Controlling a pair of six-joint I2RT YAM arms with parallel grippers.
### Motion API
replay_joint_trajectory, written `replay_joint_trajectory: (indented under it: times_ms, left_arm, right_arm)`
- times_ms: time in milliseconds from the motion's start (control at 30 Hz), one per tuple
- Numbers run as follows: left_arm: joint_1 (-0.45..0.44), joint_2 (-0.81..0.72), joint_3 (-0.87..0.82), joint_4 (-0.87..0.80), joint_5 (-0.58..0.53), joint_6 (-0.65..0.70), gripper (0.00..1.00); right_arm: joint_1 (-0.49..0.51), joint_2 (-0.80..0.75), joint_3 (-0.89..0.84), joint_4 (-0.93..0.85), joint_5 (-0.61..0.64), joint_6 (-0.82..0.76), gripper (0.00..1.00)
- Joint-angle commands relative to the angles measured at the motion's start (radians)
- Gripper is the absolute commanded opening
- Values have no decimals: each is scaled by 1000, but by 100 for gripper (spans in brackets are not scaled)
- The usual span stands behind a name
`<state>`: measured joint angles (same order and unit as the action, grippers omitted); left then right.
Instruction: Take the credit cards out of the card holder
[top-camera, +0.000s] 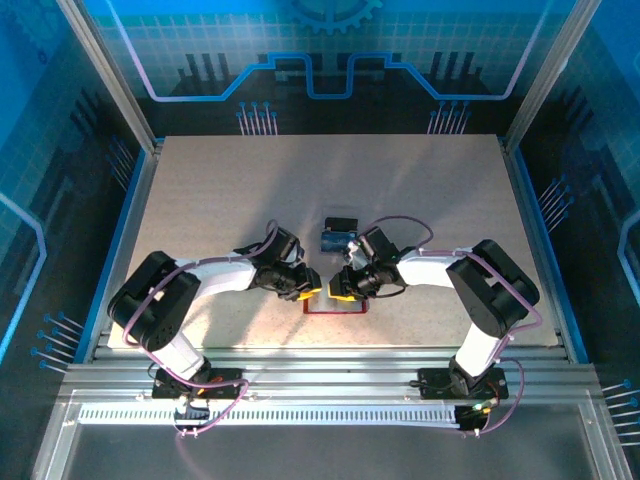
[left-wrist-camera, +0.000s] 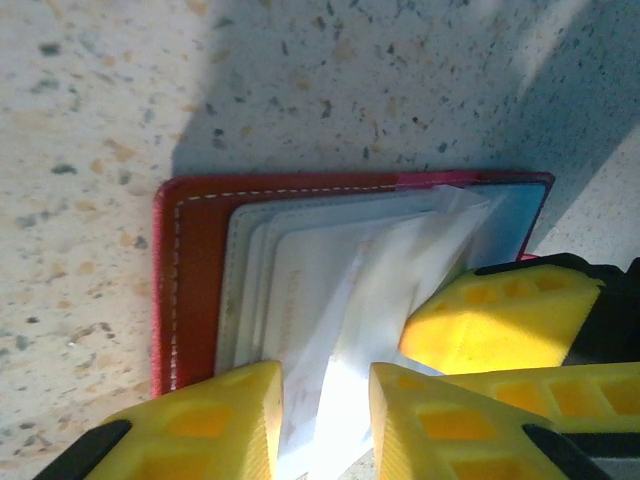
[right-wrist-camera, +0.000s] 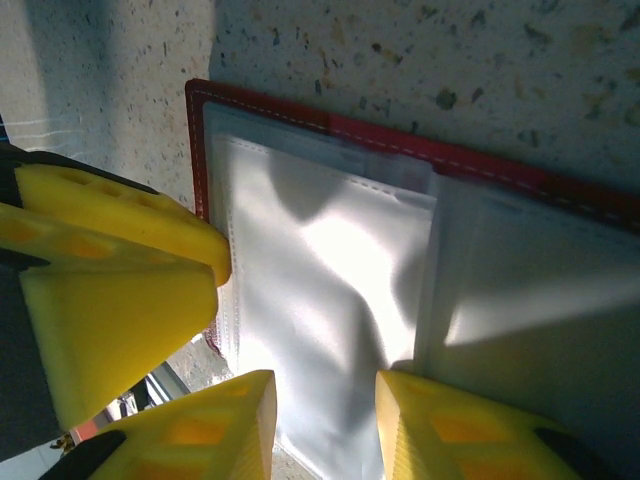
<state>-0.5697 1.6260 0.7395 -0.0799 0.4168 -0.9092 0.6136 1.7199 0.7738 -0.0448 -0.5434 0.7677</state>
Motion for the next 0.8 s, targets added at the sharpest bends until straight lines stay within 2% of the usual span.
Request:
replay_joint_trajectory:
  times_ms: [0,267,533,767]
  left_arm:
    - [-15,23,23,25,34,-19,28]
    - [-28,31,34,38,49,-27,22]
    - [-34,36,38,51,50,-36,24]
    - [-34,35,43,50,48,-34,24]
  right_arm:
    - [-9,-2,-30,-35,5,16,33]
    - [-13,-9,-36,-28,2,18,33]
    - [-15,-31,-41,12,-14,32,33]
    - [-28,-115,-50,10,-9,42,34]
